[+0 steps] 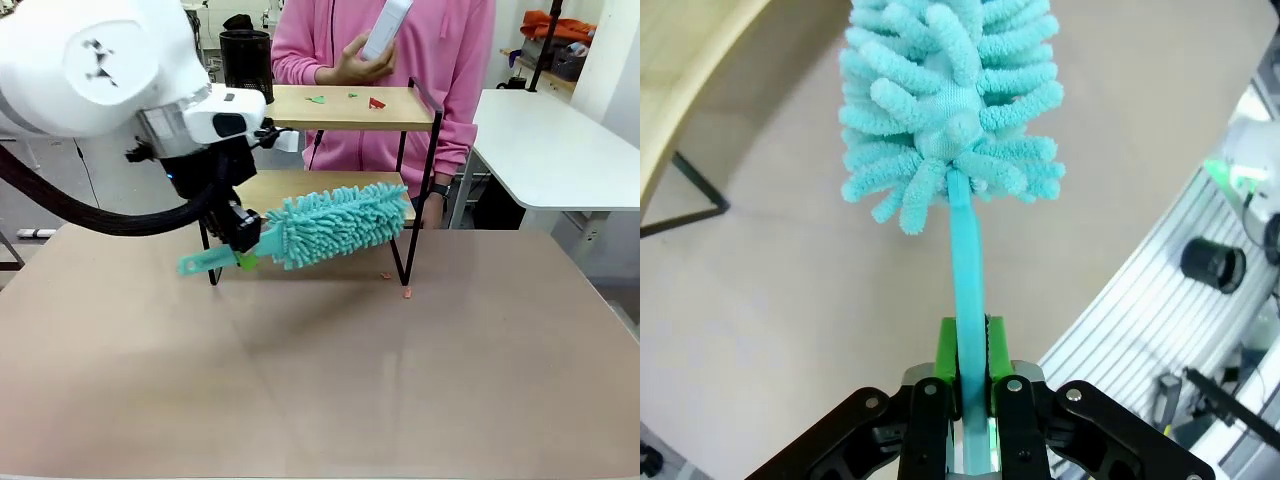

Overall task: Clean the shelf.
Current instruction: Clean the specific tier of the Shelf with the Duster once objects are removed.

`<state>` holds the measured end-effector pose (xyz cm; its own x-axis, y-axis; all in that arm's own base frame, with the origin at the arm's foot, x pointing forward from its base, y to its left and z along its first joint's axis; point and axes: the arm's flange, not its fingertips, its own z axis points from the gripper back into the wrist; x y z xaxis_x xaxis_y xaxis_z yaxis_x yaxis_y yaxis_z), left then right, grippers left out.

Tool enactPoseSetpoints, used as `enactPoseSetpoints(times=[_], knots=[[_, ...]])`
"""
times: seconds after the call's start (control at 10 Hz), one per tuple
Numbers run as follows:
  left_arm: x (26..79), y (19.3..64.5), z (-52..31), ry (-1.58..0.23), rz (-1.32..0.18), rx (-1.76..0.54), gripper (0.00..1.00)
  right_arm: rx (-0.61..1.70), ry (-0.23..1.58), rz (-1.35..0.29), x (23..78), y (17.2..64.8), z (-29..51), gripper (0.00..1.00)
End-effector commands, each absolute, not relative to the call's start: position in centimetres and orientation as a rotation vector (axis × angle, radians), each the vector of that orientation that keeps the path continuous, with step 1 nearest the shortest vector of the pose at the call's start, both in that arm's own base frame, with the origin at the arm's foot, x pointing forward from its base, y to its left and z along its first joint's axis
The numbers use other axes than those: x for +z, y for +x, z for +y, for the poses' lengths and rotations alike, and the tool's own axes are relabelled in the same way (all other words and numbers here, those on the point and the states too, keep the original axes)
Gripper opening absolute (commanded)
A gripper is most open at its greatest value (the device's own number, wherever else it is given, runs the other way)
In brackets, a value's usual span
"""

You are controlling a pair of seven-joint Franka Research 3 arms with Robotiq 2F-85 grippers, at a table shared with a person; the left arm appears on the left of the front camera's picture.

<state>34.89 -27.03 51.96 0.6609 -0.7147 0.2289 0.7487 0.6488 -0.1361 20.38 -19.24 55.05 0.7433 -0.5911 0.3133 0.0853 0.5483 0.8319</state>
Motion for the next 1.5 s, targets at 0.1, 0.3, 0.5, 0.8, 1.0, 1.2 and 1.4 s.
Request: enactPoseSetpoints(times=[0.1,0.3,0.5,0.8,1.0,1.2,1.4], knots=[[53.4,32.9,-23.0,-0.290,-0.095,-0.945,0.12,-0.410,0.930,-0.650,55.2,20.5,-19.2,1.00],[54.7,32.2,-20.2,-0.384,-0.063,-0.956,0.12,-0.410,0.930,-0.650,55.2,20.5,-19.2,1.00],[56.6,30.0,-14.0,-0.478,-0.015,-0.957,0.12,-0.410,0.930,-0.650,55.2,20.5,-19.2,1.00],[59.7,25.2,-2.8,-0.607,-0.062,-0.853,0.12,-0.410,0.930,-0.650,55.2,20.5,-19.2,1.00],[61.5,20.5,9.0,-0.721,-0.316,-0.517,0.12,-0.410,0.930,-0.650,55.2,20.5,-19.2,1.00],[60.9,18.4,15.1,-0.761,-0.412,-0.270,0.12,-0.410,0.930,-0.650,55.2,20.5,-19.2,1.00],[57.4,18.6,19.0,-0.892,-0.419,-0.015,0.12,-0.410,0.930,-0.650,55.2,20.5,-19.2,1.00]])
